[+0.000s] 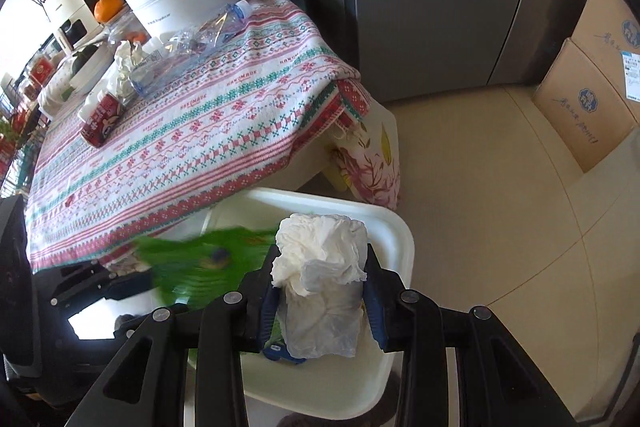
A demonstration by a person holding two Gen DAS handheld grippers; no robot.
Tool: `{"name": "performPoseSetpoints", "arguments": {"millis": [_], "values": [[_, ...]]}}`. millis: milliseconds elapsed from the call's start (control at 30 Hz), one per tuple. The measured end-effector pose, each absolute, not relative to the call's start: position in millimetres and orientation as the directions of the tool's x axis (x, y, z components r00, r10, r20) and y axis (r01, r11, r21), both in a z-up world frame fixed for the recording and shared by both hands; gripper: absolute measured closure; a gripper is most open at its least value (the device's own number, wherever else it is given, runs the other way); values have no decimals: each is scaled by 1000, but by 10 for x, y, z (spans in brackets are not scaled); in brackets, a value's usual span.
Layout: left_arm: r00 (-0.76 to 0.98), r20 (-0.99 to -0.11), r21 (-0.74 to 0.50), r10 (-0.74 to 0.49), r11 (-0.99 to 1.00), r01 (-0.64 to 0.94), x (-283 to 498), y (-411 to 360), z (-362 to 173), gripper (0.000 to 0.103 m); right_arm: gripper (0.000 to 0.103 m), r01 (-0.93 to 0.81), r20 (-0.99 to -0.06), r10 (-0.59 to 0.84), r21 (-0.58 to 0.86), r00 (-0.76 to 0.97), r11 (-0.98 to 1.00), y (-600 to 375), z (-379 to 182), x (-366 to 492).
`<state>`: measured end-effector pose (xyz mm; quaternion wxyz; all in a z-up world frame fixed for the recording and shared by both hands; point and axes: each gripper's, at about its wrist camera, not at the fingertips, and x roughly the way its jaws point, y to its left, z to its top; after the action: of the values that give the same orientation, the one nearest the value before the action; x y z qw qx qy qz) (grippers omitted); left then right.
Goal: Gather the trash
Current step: 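Carry the green bag and tissue over the white bin and release both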
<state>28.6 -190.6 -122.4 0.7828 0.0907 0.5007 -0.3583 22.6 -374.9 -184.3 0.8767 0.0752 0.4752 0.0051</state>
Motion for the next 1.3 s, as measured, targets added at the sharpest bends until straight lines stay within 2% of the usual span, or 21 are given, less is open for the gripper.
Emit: {"name": "performPoseSetpoints", "arguments": {"millis": [67,467,567,633,700,733,1300], "values": [[268,-847,-180,-459,723,667,262,-1905,-1185,41,65,58,-838,84,137,540,989,-3748,-1865,233],[354,-846,-91,-400,761,642,285,-1546,-1072,28,62,12,-872,114,135,477,991,-3571,-2018,273],[369,-845,-81,-387,774,628,301,-1438,-1057,26,60,2,-881,118,134,458,991,-3502,-2052,294],[372,-846,-83,-382,783,616,313,-1364,-1051,24,53,0,-886,130,145,445,989,-3470,-2072,308],[374,-848,-85,-376,792,605,323,-1300,-1052,23,38,11,-890,134,154,436,988,-3451,-2084,328],[374,-849,-85,-373,796,600,325,-1270,-1053,23,37,16,-890,133,155,435,988,-3446,-2083,340],[432,-856,-79,-286,896,438,634,-544,-1011,20,33,-31,-877,153,156,455,987,-3016,-1909,587]]}}
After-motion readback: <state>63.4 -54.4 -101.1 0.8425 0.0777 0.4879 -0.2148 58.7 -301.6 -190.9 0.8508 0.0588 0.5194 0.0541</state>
